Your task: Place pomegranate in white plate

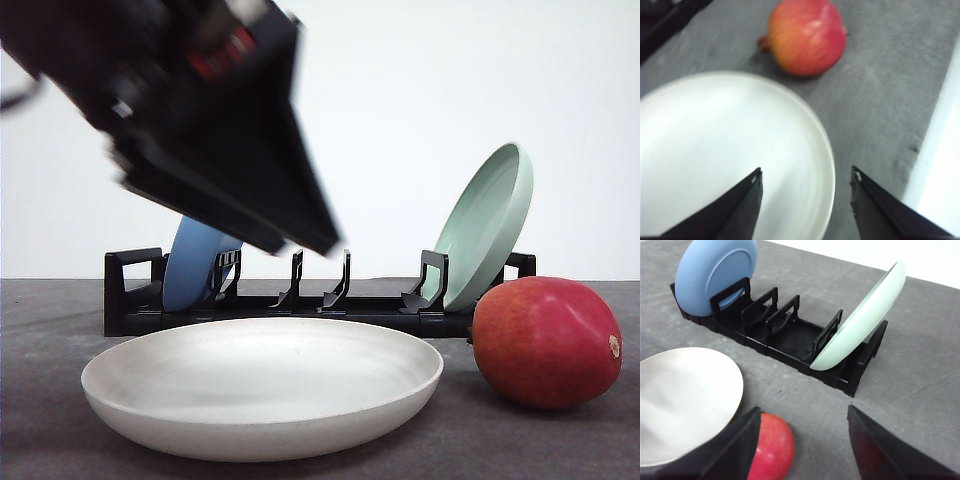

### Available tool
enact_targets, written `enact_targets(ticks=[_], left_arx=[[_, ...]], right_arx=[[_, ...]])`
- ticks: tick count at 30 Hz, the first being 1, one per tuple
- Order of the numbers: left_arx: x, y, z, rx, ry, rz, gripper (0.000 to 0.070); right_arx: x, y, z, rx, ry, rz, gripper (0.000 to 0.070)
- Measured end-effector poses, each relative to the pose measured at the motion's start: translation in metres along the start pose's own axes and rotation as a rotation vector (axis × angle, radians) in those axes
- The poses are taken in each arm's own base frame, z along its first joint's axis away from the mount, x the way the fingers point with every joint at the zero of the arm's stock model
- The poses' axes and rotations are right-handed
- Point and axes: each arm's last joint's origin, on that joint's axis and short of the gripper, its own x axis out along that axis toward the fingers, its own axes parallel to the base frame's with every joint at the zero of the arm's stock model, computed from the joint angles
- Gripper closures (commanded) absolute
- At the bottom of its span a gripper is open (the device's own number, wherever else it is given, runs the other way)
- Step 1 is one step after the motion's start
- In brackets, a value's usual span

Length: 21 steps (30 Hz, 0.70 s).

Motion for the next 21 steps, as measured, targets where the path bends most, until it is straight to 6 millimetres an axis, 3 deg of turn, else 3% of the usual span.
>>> enact_targets(ticks=[7, 15, 21], left_arx=[[-0.038, 0.025, -0.016, -0.169, 0.098, 0.065, 0.0369], [-0.082, 0.055, -0.03, -0.336, 0.023, 0.222, 0.0369], [-0.104, 0.078, -0.039, -0.436, -0.045, 0.306, 0.0378]], right_arx=[[0.0, 0.0, 0.0, 0.0, 0.0, 0.0, 0.035], [0.0, 0.0, 0.0, 0.025, 0.0, 0.0, 0.035], [0.0, 0.0, -0.001, 0.085, 0.012, 0.011, 0.0349]])
